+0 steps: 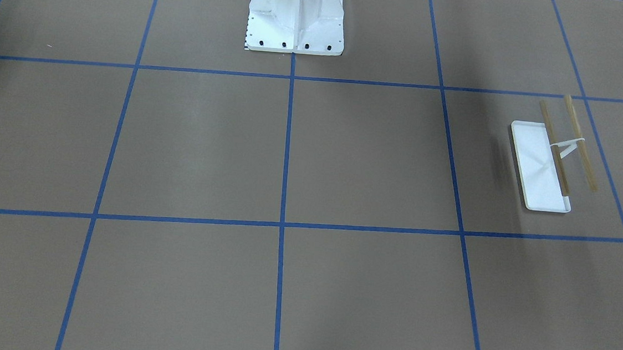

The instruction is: Hang towel on rack

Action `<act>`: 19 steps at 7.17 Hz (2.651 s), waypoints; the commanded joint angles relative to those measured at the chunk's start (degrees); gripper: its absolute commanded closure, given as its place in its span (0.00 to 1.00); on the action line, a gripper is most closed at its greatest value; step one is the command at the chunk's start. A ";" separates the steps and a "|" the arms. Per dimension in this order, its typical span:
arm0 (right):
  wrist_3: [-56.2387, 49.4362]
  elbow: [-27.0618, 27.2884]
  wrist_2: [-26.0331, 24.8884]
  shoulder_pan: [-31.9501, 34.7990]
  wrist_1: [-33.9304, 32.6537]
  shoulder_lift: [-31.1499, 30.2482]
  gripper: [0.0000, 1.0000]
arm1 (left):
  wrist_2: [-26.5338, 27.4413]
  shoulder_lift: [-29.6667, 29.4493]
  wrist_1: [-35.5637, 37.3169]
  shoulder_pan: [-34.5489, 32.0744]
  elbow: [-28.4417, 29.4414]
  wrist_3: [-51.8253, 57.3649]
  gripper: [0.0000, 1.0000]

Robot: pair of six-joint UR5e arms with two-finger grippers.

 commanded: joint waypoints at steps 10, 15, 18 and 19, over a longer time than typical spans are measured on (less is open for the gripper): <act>14.34 13.56 6.61 0.61 -4.60 8.76 1.00 | -7.99 -7.96 -4.64 0.60 -0.39 -18.39 0.02; 41.92 25.88 8.55 -13.08 -4.52 22.46 1.00 | -12.31 -25.83 -5.79 13.14 1.02 -55.87 0.02; 66.07 31.42 7.60 -21.60 -4.43 28.98 1.00 | -9.68 -26.80 -22.45 14.48 5.59 -65.65 0.02; 73.99 31.78 6.37 -24.50 -4.43 31.35 1.00 | -8.10 -29.68 -27.20 15.88 6.63 -75.04 0.02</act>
